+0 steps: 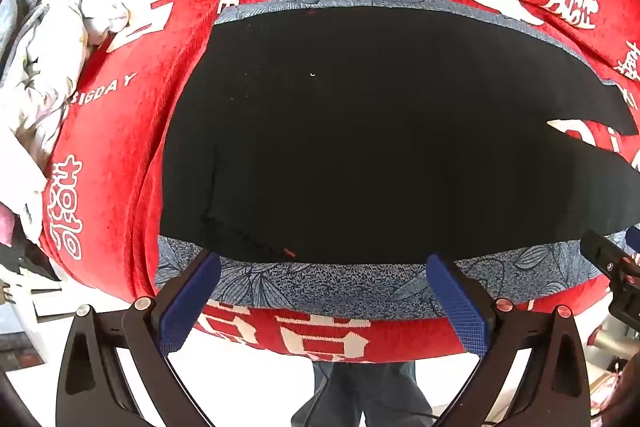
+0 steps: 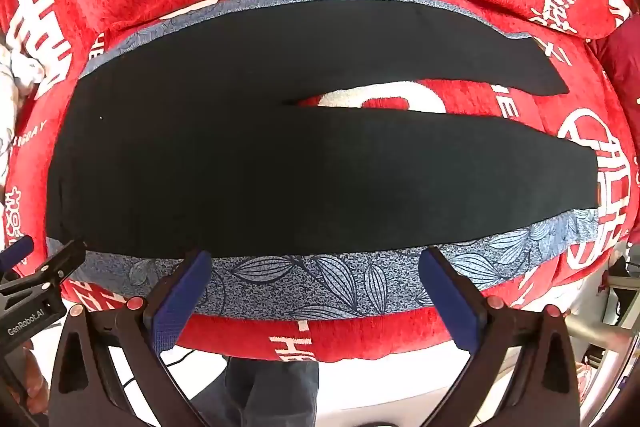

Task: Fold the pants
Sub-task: 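Position both grippers open over the grey waistband of the black trousers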

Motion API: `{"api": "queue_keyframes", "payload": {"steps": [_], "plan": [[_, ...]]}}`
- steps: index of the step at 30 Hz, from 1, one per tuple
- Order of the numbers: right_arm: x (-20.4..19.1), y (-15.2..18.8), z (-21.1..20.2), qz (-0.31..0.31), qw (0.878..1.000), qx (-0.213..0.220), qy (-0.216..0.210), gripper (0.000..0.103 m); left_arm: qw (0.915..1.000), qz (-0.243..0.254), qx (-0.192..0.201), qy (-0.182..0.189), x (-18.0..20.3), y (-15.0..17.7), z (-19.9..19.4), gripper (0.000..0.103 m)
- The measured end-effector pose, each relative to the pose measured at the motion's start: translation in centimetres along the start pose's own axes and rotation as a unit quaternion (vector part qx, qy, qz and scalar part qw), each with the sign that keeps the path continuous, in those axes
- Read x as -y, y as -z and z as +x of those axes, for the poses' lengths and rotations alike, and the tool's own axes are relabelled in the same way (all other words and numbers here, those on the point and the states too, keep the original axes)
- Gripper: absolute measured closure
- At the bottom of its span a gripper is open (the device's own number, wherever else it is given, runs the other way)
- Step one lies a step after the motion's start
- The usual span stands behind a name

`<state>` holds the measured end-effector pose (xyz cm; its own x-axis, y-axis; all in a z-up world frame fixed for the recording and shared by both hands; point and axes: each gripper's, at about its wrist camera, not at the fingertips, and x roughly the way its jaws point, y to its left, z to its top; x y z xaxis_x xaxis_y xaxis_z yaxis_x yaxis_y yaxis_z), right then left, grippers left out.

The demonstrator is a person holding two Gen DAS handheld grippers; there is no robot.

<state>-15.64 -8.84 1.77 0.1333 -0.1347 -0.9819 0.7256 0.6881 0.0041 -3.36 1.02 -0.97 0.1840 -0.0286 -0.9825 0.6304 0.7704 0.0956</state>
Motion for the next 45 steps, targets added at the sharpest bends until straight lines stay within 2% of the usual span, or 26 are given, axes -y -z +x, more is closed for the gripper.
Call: {"api": "queue_keyframes", "payload": {"steps": [4, 9, 12, 24, 29, 34, 36, 45], "plan": [[-0.2, -0.1, 0.0, 0.001, 1.0, -0.001, -0.002, 0.0, 0.9999, 0.01, -0.002, -0.013, 0.5, -0.1, 0.1, 0.0], [-0.4, -0.1, 0.0, 0.001, 1.0, -0.004, 0.008, 0.0, 0.9999, 0.009, -0.005, -0.013, 0.7, -0.2, 0.1, 0.0], [0.3, 0.0, 0.4, 0.0, 1.0, -0.005, -0.006, 0.0, 0.9998, 0.01, -0.005, -0.013, 0.9, -0.3, 0.2, 0.0], [0.0, -0.1, 0.7, -0.007, 1.0, -0.003, -0.001, 0.0, 0.9998, 0.016, -0.006, -0.014, 1.3, -0.6, 0.5, 0.0], [-0.1, -0.1, 0.7, -0.007, 1.0, 0.009, 0.0, 0.0, 0.9997, 0.018, -0.003, -0.014, 1.2, -0.7, 0.5, 0.0], [-0.4, -0.2, 0.8, -0.01, 1.0, 0.002, 0.003, 0.0, 0.9997, 0.019, -0.002, -0.015, 1.0, -0.8, 0.6, 0.0], [-0.5, -0.3, 0.7, -0.011, 1.0, 0.016, 0.002, 0.0, 0.9997, 0.019, -0.003, -0.016, 0.9, -0.8, 0.6, 0.0], [-1.4, -0.3, 0.9, -0.014, 1.0, 0.015, 0.009, 0.0, 0.9997, 0.016, -0.006, -0.016, 0.1, -0.6, 1.0, 0.0]]}}
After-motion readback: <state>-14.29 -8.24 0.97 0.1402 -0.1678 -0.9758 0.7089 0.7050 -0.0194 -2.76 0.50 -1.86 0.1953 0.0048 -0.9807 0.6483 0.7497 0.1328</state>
